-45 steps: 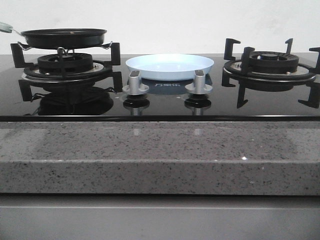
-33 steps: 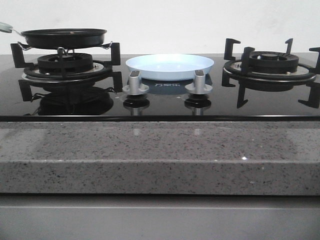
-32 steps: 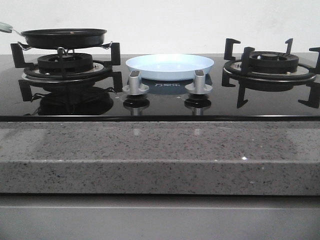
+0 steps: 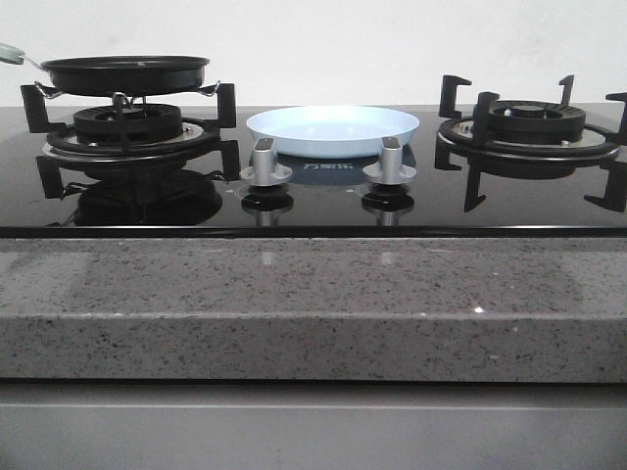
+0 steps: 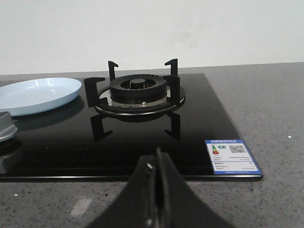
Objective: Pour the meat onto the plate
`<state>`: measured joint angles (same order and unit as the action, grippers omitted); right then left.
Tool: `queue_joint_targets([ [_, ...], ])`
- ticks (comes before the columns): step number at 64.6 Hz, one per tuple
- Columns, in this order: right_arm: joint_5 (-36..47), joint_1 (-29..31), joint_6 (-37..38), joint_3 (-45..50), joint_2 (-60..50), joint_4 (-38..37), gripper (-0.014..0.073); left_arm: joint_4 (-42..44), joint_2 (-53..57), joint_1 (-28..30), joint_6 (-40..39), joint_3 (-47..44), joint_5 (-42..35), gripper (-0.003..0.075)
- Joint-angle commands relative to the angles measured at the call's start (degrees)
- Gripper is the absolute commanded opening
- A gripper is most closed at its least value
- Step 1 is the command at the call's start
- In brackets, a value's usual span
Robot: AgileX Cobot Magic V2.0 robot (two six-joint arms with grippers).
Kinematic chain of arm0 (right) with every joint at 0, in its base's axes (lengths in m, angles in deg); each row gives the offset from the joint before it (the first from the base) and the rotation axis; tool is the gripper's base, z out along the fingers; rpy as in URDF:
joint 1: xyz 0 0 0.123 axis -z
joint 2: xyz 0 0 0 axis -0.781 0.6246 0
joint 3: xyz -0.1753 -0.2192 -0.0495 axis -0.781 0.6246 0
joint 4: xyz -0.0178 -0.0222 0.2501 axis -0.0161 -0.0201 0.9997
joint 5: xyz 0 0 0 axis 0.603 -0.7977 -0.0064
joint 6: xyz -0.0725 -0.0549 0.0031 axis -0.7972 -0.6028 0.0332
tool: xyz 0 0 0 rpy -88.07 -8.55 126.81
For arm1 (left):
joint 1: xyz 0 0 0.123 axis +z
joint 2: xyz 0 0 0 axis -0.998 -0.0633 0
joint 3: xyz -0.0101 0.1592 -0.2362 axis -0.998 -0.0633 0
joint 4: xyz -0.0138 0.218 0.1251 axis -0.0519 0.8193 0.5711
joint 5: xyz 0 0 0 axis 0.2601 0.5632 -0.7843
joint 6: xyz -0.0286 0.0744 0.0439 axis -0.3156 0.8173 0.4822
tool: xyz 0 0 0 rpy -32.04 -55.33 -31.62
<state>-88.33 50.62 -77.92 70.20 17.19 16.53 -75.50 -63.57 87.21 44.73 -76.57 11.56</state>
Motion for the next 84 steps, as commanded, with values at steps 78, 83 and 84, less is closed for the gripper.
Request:
queue_joint_targets([
  [78,-25.5,0.2,-0.4,-37.8,22.4,-0.3,-0.0069,-2.1,-25.4,-0.4,-0.3,41.4,29.4,-0.002],
  [83,-25.5,0.2,-0.4,-37.8,25.1,-0.3,-0.0069,-2.1,-27.8,-0.4,-0.3,41.4,29.7,-0.002],
  [84,-25.5,0.2,-0.4,-37.8,25.5,-0.3,-0.0069,-2.1,-28.1,-0.4,-0.3,41.4,29.7,-0.002],
])
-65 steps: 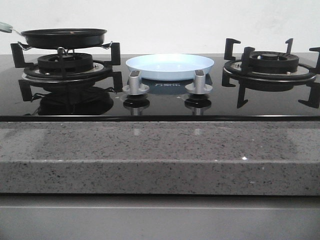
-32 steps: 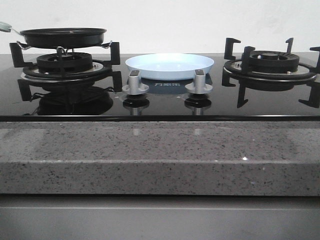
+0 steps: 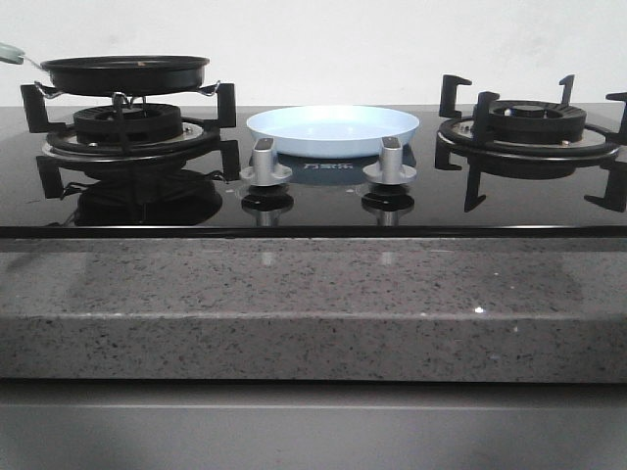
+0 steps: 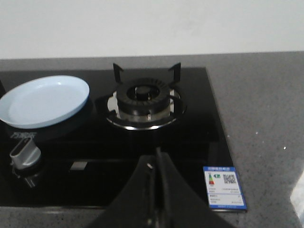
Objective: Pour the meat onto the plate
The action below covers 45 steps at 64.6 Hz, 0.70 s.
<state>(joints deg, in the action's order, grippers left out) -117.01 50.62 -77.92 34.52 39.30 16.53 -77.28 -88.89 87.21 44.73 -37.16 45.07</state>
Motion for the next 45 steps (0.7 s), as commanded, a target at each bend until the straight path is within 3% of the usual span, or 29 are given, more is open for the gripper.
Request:
queue_joint_targets([
  [1,3.2,0.2,-0.4,-2.1,3.8,-0.3,-0.0069,-0.3,-3.2,-0.4,-0.3,2.0,-4.0,-0.002],
  [18,3.2,0.2,-0.7,-2.1,7.9,-0.5,-0.006,-1.3,-9.1,-0.4,-0.3,2.0,-3.2,-0.002],
  [23,2.7,0.2,-1.4,-2.1,8.3,-0.5,0.0013,-0.9,-10.5,-0.4,-0.3,2.0,-3.2,0.0007],
  [29,2.5,0.2,-1.7,-2.1,8.3,-0.5,0.0234,-0.5,-11.5,-0.4,0.0,2.0,-3.0,0.016],
  [36,2.3,0.2,-1.7,-2.1,8.3,-0.5,0.0482,-0.5,-11.9,-0.4,0.0,2.0,-3.3,0.0416],
  [40,2.1,0.2,-1.7,-2.1,8.3,-0.5,0.0517,-0.5,-11.9,-0.4,0.0,2.0,-3.6,0.0503],
  [45,1.8,0.2,-1.7,-2.2,8.4,0.0,0.0517,-0.6,-11.9,-0.4,0.0,2.0,-3.6,0.0522],
])
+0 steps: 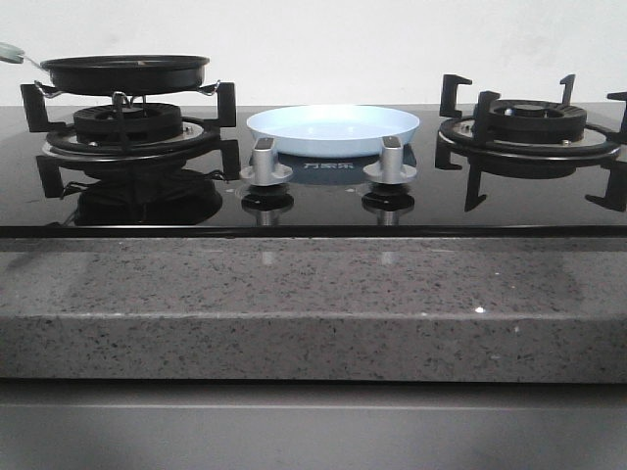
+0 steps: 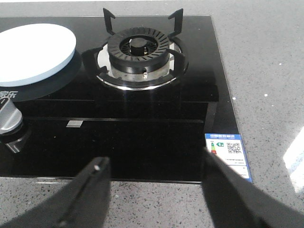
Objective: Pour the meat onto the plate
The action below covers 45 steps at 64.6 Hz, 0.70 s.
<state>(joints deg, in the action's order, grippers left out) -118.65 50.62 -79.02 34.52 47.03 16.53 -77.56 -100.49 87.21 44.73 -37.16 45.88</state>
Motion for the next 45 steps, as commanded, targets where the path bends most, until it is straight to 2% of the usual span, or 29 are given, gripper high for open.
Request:
queue_joint_targets([
  [1,3.4,0.2,-0.6,-2.3,0.8,0.0,0.0517,-0.6,-0.3,-0.4,0.0,2.0,-4.4,0.052],
  [10,0.0,-0.6,-1.9,-7.0,4.5,0.6,0.0517,-1.8,-0.3,-3.0,2.8,2.0,-4.5,0.051],
  [21,-2.2,-8.3,-6.9,-15.4,13.4,1.2,0.0517,1.0,-0.3,-14.2,5.4,2.0,-4.3,0.051],
  [28,-3.1,-13.3,-7.5,-22.4,21.1,1.2,0.0517,3.8,-0.3,-20.4,5.4,2.0,-4.2,0.051],
  [38,-9.1,-15.4,-7.5,-36.5,34.6,1.5,0.0517,3.8,-0.3,-23.8,5.4,2.0,-4.4,0.051],
  [45,-17.3,-15.4,-7.5,-47.8,45.2,3.2,0.0517,3.7,-0.3,-24.1,5.4,2.0,-4.4,0.051],
])
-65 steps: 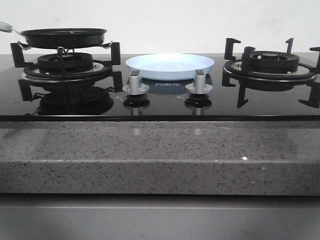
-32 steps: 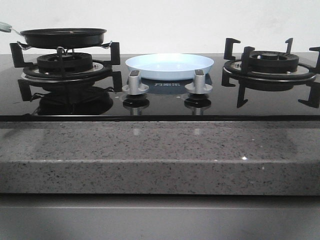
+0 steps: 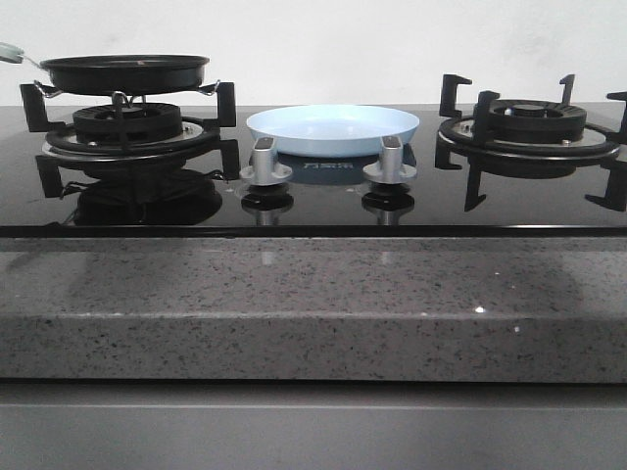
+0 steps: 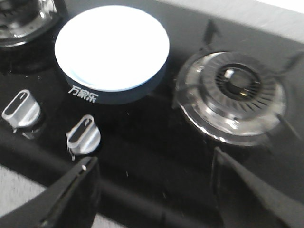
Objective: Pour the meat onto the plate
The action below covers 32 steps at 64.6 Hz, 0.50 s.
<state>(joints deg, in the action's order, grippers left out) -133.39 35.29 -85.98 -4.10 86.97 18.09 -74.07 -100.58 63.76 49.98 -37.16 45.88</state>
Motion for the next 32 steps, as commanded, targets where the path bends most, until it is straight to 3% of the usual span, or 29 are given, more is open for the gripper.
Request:
queue_joint_targets([
  [1,-3.5,-0.1,-0.6,-10.5,6.4,1.9,0.0517,0.2,-0.2,-0.6,0.1,2.0,-4.4,0.051],
  [17,-16.5,-0.1,-0.6,-34.2,27.5,5.7,0.0517,0.2,-0.2,-0.6,0.1,2.0,-4.4,0.051],
  [32,-22.6,0.0,-0.3,-52.0,43.4,6.1,0.0517,0.2,-0.2,-0.6,0.1,2.0,-4.4,0.051],
])
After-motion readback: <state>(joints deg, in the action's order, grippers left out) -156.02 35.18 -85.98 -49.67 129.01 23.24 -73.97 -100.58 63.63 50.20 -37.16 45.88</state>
